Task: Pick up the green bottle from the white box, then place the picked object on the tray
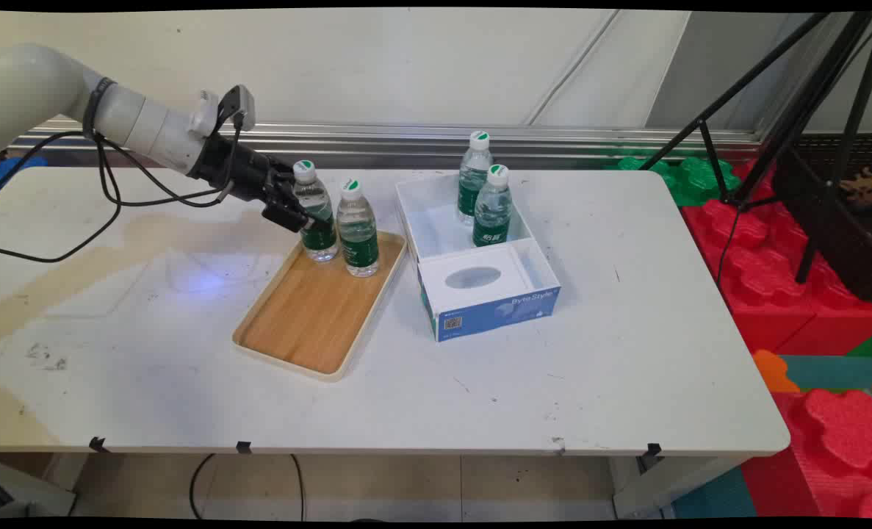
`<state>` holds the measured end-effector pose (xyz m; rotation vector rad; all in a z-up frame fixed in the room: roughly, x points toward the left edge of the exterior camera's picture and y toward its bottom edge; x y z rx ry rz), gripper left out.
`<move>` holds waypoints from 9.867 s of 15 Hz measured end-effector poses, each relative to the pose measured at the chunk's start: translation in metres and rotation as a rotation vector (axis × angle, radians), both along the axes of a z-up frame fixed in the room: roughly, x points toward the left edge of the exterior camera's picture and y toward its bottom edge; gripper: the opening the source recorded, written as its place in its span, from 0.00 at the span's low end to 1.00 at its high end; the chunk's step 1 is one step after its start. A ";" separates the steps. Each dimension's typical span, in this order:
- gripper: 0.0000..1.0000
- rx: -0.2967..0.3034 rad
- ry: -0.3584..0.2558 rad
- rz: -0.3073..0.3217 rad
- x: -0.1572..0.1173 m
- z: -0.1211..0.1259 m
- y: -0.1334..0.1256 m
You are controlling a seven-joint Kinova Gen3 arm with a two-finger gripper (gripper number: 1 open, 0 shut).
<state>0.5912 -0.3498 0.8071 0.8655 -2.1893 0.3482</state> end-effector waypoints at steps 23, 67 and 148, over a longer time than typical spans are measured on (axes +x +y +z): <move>1.00 -0.125 0.070 -0.103 0.003 0.134 0.020; 1.00 0.001 -0.023 -0.131 -0.250 0.022 -0.132; 0.00 0.041 -0.021 -0.195 -0.060 0.075 0.075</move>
